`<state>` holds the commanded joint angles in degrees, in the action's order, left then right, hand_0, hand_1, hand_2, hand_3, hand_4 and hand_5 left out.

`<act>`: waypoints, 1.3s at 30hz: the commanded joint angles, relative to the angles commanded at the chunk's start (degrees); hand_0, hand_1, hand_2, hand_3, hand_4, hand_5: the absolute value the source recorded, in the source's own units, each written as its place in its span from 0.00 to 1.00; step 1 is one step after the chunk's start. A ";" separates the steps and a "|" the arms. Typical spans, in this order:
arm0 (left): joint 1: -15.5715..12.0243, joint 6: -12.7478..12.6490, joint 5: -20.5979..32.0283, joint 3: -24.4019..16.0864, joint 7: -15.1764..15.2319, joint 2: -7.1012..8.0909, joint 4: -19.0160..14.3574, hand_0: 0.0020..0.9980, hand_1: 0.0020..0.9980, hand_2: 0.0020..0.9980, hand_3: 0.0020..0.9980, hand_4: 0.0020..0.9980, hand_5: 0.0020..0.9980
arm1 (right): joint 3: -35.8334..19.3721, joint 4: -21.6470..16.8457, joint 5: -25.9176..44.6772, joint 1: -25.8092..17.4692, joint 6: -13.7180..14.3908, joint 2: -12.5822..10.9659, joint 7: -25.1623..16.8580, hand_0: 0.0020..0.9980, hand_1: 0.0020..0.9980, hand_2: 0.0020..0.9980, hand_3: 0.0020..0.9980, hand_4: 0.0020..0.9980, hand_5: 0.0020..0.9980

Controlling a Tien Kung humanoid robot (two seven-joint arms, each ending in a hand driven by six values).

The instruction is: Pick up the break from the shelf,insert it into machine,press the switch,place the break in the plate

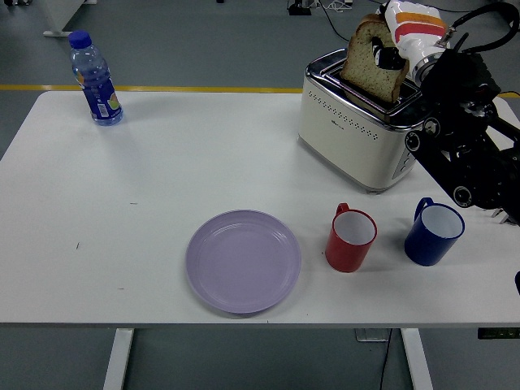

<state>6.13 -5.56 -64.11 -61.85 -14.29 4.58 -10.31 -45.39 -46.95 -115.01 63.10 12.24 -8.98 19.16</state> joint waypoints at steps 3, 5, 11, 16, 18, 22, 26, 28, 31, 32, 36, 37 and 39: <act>0.07 -0.02 0.12 0.06 0.03 0.02 0.00 0.69 0.70 0.68 0.57 0.29 0.82 | 0.26 0.27 -0.18 0.13 -0.16 0.13 -0.10 0.14 0.22 0.35 0.46 0.44 0.00; 0.09 -0.05 0.11 0.02 0.02 0.02 0.00 0.69 0.70 0.68 0.57 0.29 0.82 | 0.37 0.60 -0.30 0.23 -0.19 0.27 -0.14 0.14 0.22 0.35 0.47 0.44 0.00; 0.15 -0.05 0.01 -0.02 0.01 0.02 0.00 0.69 0.70 0.68 0.57 0.29 0.82 | 0.46 1.62 -0.79 0.47 -1.04 0.56 -0.26 0.15 0.23 0.36 0.49 0.43 0.00; 0.15 -0.05 -0.14 -0.10 0.01 0.01 0.00 0.69 0.70 0.68 0.57 0.29 0.82 | 0.42 1.79 -0.75 0.57 -2.68 0.64 -0.45 0.15 0.23 0.36 0.49 0.43 0.00; 0.14 -0.06 -0.20 -0.17 0.02 0.00 0.00 0.69 0.70 0.68 0.57 0.29 0.82 | 0.30 1.80 -0.96 0.61 -3.44 0.72 -0.69 0.25 0.33 0.45 0.55 0.54 0.14; 0.16 -0.09 -0.12 -0.11 0.06 0.01 0.00 0.69 0.70 0.68 0.57 0.29 0.82 | 0.01 1.86 -1.74 0.67 -4.96 0.82 -0.77 0.25 0.33 0.45 0.55 0.54 0.14; 0.21 -0.11 0.10 0.04 0.09 0.05 0.00 0.69 0.70 0.68 0.57 0.29 0.82 | -0.11 1.99 -2.04 0.72 -5.61 0.80 -1.12 0.41 0.47 0.56 0.64 0.62 0.21; 0.23 -0.11 0.07 0.02 0.07 0.05 0.00 0.69 0.70 0.68 0.57 0.29 0.82 | -0.12 2.03 -1.97 0.73 -5.65 0.79 -1.54 0.41 0.47 0.56 0.64 0.62 0.21; 0.24 -0.11 0.11 0.05 0.06 0.06 0.00 0.69 0.70 0.68 0.57 0.29 0.82 | -0.14 2.03 -1.90 0.75 -5.62 0.77 -2.02 0.62 0.63 0.70 0.76 0.68 0.27; 0.24 -0.11 0.11 0.05 0.05 0.06 0.00 0.69 0.70 0.68 0.57 0.29 0.82 | -0.15 2.01 -1.81 0.76 -5.48 0.76 -2.30 0.62 0.63 0.70 0.76 0.68 0.27; 0.23 -0.11 0.07 0.03 0.02 0.06 0.00 0.69 0.70 0.68 0.57 0.29 0.82 | -0.22 1.99 -1.57 0.79 -5.12 0.73 -2.77 0.71 0.70 0.77 0.82 0.72 0.31; 0.22 -0.11 0.08 0.04 0.02 0.06 0.00 0.69 0.70 0.68 0.57 0.29 0.82 | -0.32 1.95 -1.59 0.80 -4.93 0.69 -2.91 0.71 0.70 0.77 0.82 0.72 0.31; 0.21 -0.12 0.11 0.07 0.03 0.06 0.00 0.69 0.70 0.68 0.57 0.29 0.82 | -0.47 1.90 -1.50 0.81 -4.78 0.62 -3.09 0.71 0.70 0.77 0.82 0.72 0.31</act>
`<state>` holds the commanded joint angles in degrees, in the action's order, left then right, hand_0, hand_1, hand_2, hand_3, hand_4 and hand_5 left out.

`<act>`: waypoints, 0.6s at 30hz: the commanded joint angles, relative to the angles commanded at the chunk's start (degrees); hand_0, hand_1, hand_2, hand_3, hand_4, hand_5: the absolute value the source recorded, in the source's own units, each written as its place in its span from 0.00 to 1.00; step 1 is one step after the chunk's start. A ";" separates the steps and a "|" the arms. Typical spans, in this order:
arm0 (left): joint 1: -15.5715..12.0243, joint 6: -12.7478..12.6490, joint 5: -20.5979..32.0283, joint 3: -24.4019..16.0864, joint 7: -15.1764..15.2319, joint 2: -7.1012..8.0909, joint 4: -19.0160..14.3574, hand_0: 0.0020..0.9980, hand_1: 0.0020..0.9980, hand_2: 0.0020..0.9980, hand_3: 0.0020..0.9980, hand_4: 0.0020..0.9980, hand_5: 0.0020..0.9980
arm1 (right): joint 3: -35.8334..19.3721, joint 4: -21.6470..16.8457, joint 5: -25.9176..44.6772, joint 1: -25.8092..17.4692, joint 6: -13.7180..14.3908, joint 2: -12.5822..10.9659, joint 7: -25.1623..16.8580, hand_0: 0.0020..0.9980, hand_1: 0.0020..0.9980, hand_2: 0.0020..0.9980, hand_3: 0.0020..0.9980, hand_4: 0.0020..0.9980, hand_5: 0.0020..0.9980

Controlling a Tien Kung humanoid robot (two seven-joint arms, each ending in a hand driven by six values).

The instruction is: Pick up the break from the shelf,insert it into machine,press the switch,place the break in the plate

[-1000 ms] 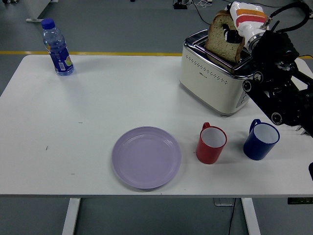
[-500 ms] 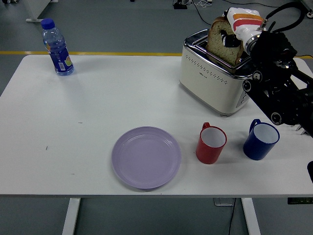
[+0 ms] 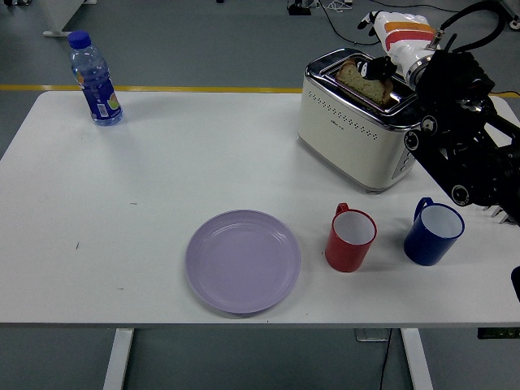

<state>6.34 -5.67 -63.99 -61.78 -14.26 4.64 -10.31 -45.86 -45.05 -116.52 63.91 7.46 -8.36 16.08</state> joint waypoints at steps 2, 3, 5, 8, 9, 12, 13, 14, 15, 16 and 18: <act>-0.01 0.01 0.03 0.06 0.00 0.00 0.00 0.69 0.70 0.68 0.57 0.29 0.82 | -0.08 -0.14 0.19 -0.01 0.19 -0.13 -0.31 0.78 0.77 0.84 0.86 0.74 0.32; -0.01 0.01 0.03 0.05 -0.01 0.00 0.00 0.69 0.70 0.68 0.57 0.29 0.82 | -0.28 -0.33 0.26 -0.08 0.52 -0.24 -0.53 0.78 0.77 0.84 0.86 0.74 0.32; -0.05 0.00 0.03 0.03 -0.01 -0.01 0.00 0.69 0.70 0.68 0.57 0.29 0.82 | -0.67 -0.76 0.34 -0.24 0.91 -0.49 -0.84 0.78 0.77 0.84 0.86 0.74 0.32; -0.08 0.00 0.08 0.08 -0.01 -0.01 0.00 0.69 0.70 0.68 0.57 0.29 0.82 | -1.38 -1.84 0.55 -0.61 1.15 -1.23 -1.02 0.79 0.77 0.84 0.87 0.75 0.34; -0.08 0.01 0.08 0.09 -0.01 -0.01 0.00 0.69 0.70 0.68 0.57 0.29 0.82 | -1.52 -2.06 0.59 -0.70 1.18 -1.40 -1.02 0.79 0.77 0.84 0.87 0.75 0.34; -0.17 -0.03 0.16 0.04 0.02 -0.02 0.00 0.69 0.70 0.68 0.57 0.29 0.82 | -2.77 -4.33 1.70 -1.82 1.89 -3.34 -1.02 0.79 0.77 0.84 0.87 0.75 0.34; -0.18 -0.04 0.17 0.02 0.03 -0.02 0.00 0.69 0.70 0.68 0.57 0.29 0.82 | -2.93 -4.63 1.87 -1.96 1.97 -3.59 -1.01 0.79 0.77 0.84 0.87 0.75 0.34; -0.19 -0.04 0.21 0.06 0.03 -0.02 0.00 0.69 0.70 0.68 0.57 0.29 0.82 | -3.11 -4.95 2.11 -2.16 2.16 -3.86 -0.99 0.79 0.77 0.84 0.86 0.74 0.34; -0.18 -0.03 0.32 0.20 0.05 0.00 0.00 0.69 0.70 0.68 0.57 0.29 0.82 | -3.55 -5.82 2.82 -2.68 2.69 -4.59 -0.95 0.79 0.77 0.84 0.86 0.74 0.34; -0.21 -0.03 0.31 0.13 0.04 -0.01 0.00 0.69 0.70 0.68 0.57 0.29 0.82 | -4.13 -6.91 3.65 -3.42 3.29 -5.47 -0.89 0.79 0.77 0.84 0.86 0.74 0.34; -0.27 -0.05 0.22 0.00 0.00 -0.06 0.00 0.69 0.70 0.68 0.57 0.29 0.82 | -5.02 -8.84 4.95 -4.67 4.25 -6.81 -0.74 0.79 0.77 0.84 0.86 0.74 0.34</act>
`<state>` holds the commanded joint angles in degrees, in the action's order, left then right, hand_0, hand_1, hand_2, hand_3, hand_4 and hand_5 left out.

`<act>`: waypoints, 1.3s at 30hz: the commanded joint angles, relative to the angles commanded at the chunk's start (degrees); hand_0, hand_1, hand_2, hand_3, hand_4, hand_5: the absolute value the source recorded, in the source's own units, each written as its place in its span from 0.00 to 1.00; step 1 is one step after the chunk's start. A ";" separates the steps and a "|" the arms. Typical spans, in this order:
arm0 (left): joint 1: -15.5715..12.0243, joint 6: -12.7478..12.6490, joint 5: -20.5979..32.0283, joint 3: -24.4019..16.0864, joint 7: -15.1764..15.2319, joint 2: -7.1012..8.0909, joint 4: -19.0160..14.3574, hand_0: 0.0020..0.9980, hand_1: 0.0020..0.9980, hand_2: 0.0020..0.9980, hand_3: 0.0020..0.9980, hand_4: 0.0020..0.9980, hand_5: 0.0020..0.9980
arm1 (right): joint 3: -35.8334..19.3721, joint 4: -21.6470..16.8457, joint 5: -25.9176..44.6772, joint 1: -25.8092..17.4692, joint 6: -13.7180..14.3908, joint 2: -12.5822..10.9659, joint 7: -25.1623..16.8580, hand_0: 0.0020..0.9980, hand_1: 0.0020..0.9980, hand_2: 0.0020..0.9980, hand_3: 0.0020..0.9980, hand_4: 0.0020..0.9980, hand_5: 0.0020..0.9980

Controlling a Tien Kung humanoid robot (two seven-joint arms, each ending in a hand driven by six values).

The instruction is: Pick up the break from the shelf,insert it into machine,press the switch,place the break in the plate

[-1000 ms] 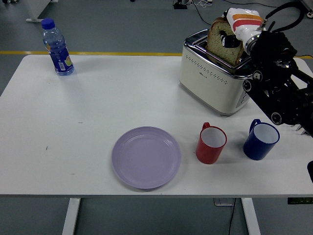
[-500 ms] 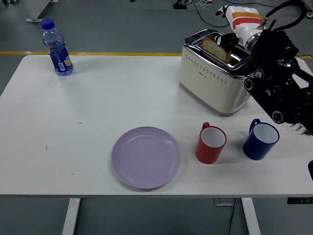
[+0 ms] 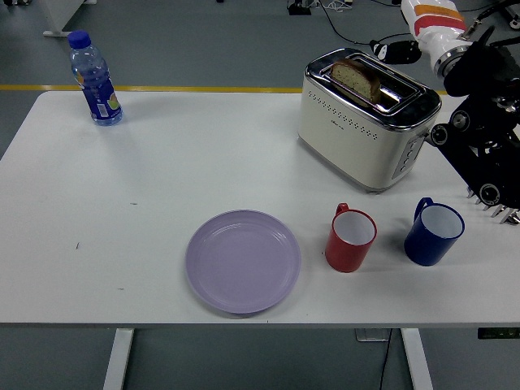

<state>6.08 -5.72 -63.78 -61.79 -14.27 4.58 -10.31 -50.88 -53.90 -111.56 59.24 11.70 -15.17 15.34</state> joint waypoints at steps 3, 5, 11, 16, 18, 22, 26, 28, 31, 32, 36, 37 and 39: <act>-0.12 0.02 -0.18 -0.15 -0.06 -0.05 0.00 0.69 0.70 0.68 0.57 0.29 0.82 | -1.48 -3.19 3.18 -2.33 1.62 -2.14 0.39 0.78 0.76 0.81 0.84 0.71 0.34; -0.24 0.03 -0.29 -0.25 -0.08 -0.09 0.00 0.69 0.70 0.68 0.57 0.29 0.82 | -2.64 -5.60 6.37 -4.30 3.08 -3.61 0.46 0.78 0.76 0.81 0.84 0.71 0.34; -0.59 0.08 -0.80 -0.65 -0.15 -0.21 0.00 0.69 0.70 0.68 0.57 0.29 0.82 | -5.76 -10.70 13.68 -9.26 5.99 -6.41 0.85 0.75 0.71 0.77 0.82 0.66 0.35; -1.00 0.13 -1.65 -1.26 -0.22 -0.36 0.00 0.69 0.70 0.68 0.57 0.29 0.82 | -7.63 -14.42 15.56 -13.81 7.07 -8.76 0.84 0.70 0.67 0.74 0.82 0.63 0.37; -1.20 0.16 -2.09 -1.53 -0.24 -0.41 0.00 0.69 0.70 0.68 0.57 0.29 0.82 | -8.23 -16.17 15.88 -16.08 7.70 -9.78 0.66 0.70 0.67 0.74 0.82 0.63 0.37; -1.45 0.15 -2.34 -1.69 -0.21 -0.51 0.00 0.69 0.70 0.68 0.57 0.28 0.82 | -9.71 -18.70 16.50 -20.08 8.98 -11.07 0.06 0.70 0.65 0.71 0.82 0.62 0.38; -1.52 0.18 -2.40 -1.69 -0.17 -0.51 0.00 0.69 0.70 0.68 0.57 0.28 0.82 | -10.88 -20.15 16.97 -22.71 9.66 -11.82 -0.51 0.61 0.54 0.57 0.82 0.63 0.39; -1.52 0.17 -2.36 -1.68 -0.14 -0.53 0.00 0.69 0.70 0.68 0.57 0.28 0.82 | -11.80 -21.21 17.17 -24.61 10.26 -12.22 -0.74 0.61 0.54 0.57 0.82 0.63 0.39; -1.48 0.15 -2.09 -1.52 -0.09 -0.57 0.00 0.69 0.70 0.68 0.57 0.28 0.82 | -12.63 -22.61 17.86 -27.27 11.07 -12.80 -1.22 0.61 0.54 0.57 0.82 0.63 0.39; -1.46 0.15 -2.07 -1.50 -0.09 -0.57 0.00 0.69 0.70 0.68 0.57 0.28 0.82 | -12.68 -22.89 17.92 -27.85 11.25 -12.96 -1.27 0.41 0.41 0.46 0.80 0.60 0.37; -1.37 0.15 -2.10 -1.50 -0.06 -0.60 0.00 0.69 0.70 0.68 0.57 0.28 0.82 | -12.87 -23.60 18.13 -29.78 11.60 -13.31 -1.38 0.41 0.41 0.46 0.80 0.60 0.37; -1.36 0.15 -2.08 -1.49 -0.06 -0.61 0.00 0.69 0.70 0.68 0.57 0.28 0.82 | -12.91 -23.65 18.17 -30.04 11.60 -13.33 -1.43 0.41 0.41 0.46 0.80 0.60 0.37; -1.32 0.12 -1.86 -1.35 -0.01 -0.62 0.00 0.69 0.70 0.68 0.57 0.28 0.82 | -13.03 -23.73 18.56 -31.27 11.65 -13.38 -1.92 0.29 0.29 0.37 0.78 0.58 0.39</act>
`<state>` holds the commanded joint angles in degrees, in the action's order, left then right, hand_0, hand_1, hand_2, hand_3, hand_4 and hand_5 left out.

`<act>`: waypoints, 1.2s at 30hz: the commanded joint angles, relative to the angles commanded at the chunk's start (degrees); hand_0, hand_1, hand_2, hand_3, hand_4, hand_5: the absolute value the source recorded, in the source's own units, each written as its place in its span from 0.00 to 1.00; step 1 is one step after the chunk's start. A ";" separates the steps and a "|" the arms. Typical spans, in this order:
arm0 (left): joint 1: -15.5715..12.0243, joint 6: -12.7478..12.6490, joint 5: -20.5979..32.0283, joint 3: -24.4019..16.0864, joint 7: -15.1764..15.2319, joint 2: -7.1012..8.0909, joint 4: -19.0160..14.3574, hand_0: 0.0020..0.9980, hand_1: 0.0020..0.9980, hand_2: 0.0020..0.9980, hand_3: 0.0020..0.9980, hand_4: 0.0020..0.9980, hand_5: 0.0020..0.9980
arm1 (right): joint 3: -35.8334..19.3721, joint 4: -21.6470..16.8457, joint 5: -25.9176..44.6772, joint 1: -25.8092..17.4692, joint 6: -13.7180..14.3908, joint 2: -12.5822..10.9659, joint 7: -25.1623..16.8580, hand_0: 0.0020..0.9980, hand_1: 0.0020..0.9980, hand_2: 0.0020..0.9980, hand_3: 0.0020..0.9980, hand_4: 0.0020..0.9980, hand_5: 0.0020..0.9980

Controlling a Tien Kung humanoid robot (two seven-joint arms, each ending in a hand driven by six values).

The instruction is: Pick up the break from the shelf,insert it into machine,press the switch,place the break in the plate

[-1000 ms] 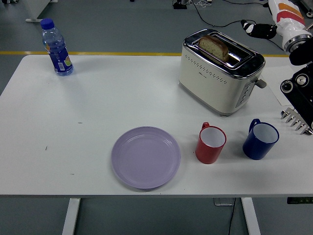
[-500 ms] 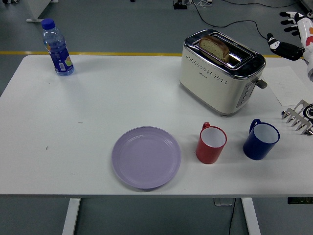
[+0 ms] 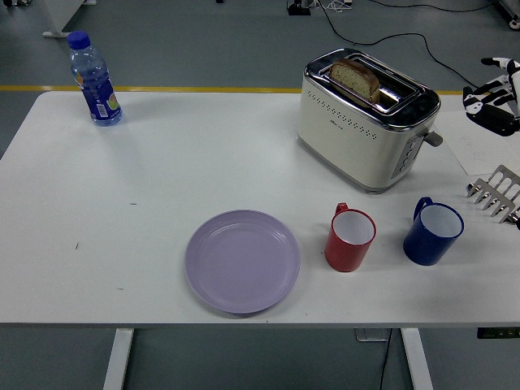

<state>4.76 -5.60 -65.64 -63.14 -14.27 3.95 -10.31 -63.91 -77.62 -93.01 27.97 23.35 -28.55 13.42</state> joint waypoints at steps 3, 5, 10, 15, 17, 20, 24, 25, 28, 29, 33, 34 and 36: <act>0.02 -0.01 0.08 0.02 0.02 -0.02 0.00 0.69 0.70 0.68 0.57 0.28 0.82 | 0.26 0.38 0.21 -0.84 0.00 0.02 -0.65 0.29 0.29 0.37 0.78 0.58 0.39; 0.05 0.01 0.04 0.04 0.01 -0.03 0.00 0.69 0.70 0.68 0.57 0.28 0.82 | 0.64 1.04 0.13 -1.26 0.11 0.07 -1.60 0.16 0.19 0.29 0.72 0.54 0.38; 0.05 0.01 0.08 0.18 -0.01 -0.08 0.00 0.69 0.70 0.68 0.57 0.28 0.82 | 1.61 2.93 -0.59 -2.15 0.41 0.30 -4.10 0.16 0.19 0.29 0.72 0.54 0.38; 0.08 0.04 -0.01 0.10 -0.05 -0.08 0.00 0.69 0.70 0.68 0.57 0.28 0.82 | 2.72 4.53 -0.55 -2.45 -1.03 0.37 -4.95 0.12 0.14 0.26 0.65 0.50 0.37; 0.09 0.03 -0.02 0.08 -0.05 -0.09 0.00 0.69 0.70 0.68 0.57 0.28 0.82 | 3.20 5.30 -0.64 -2.38 -1.77 0.45 -5.26 0.12 0.14 0.26 0.65 0.50 0.37; 0.10 0.02 -0.01 0.09 -0.06 -0.11 0.00 0.69 0.70 0.68 0.57 0.28 0.82 | 4.13 6.67 -1.36 -2.17 -2.97 0.70 -5.33 0.09 0.15 0.28 0.63 0.35 0.18; 0.10 0.03 -0.02 0.11 -0.08 -0.14 0.00 0.69 0.70 0.68 0.57 0.28 0.82 | 5.32 7.94 -1.57 -1.80 -3.64 1.13 -5.54 0.07 0.14 0.26 0.62 0.40 0.04; 0.10 0.03 -0.03 0.11 -0.08 -0.15 0.00 0.69 0.70 0.68 0.57 0.28 0.82 | 5.40 8.02 -1.58 -1.77 -3.67 1.15 -5.56 0.07 0.14 0.26 0.62 0.40 0.04; 0.13 0.05 -0.12 0.12 -0.10 -0.17 0.00 0.69 0.70 0.68 0.57 0.28 0.82 | 5.92 8.98 -2.08 -1.33 -3.89 1.46 -5.79 0.07 0.14 0.26 0.62 0.40 0.04; 0.13 0.06 -0.13 0.12 -0.10 -0.17 0.00 0.69 0.70 0.68 0.57 0.28 0.82 | 5.95 9.06 -2.13 -1.29 -3.89 1.48 -5.80 0.07 0.14 0.26 0.62 0.40 0.04; 0.14 0.05 -0.04 0.17 -0.09 -0.20 0.00 0.69 0.70 0.68 0.57 0.28 0.82 | 6.07 9.87 -2.34 -0.87 -3.54 1.89 -5.98 0.10 0.11 0.24 0.61 0.55 0.00; 0.15 0.05 -0.01 0.19 -0.09 -0.20 0.00 0.69 0.70 0.68 0.57 0.28 0.82 | 6.12 9.95 -2.37 -0.80 -3.41 1.98 -5.98 0.10 0.11 0.24 0.61 0.55 0.00; 0.17 0.05 0.03 0.21 -0.08 -0.21 0.00 0.69 0.69 0.68 0.57 0.28 0.82 | 6.20 10.06 -2.42 -0.69 -3.37 2.09 -6.04 0.11 0.10 0.23 0.61 0.56 0.00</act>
<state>4.93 -5.55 -65.61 -62.93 -14.36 3.75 -10.31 -57.71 -67.56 -95.43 27.28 19.98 -26.46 7.38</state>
